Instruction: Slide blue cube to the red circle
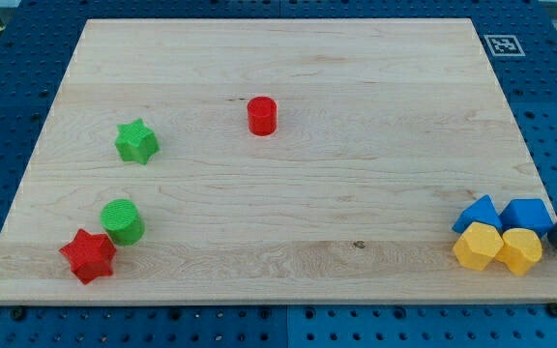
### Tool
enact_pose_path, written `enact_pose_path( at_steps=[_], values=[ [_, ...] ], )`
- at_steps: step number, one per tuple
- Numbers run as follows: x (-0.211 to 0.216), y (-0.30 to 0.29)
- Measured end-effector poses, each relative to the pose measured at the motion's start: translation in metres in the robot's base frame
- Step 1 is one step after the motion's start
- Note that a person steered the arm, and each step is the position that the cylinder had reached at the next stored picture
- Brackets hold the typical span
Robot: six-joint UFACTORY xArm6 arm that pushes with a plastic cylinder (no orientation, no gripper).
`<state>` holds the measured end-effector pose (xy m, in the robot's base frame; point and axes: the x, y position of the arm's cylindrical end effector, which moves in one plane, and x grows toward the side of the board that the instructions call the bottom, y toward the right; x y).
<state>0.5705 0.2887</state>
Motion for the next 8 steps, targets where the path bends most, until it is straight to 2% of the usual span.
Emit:
enact_pose_path(
  at_steps=[3,8],
  values=[
    [-0.017,-0.043],
    [-0.095,-0.147]
  ],
)
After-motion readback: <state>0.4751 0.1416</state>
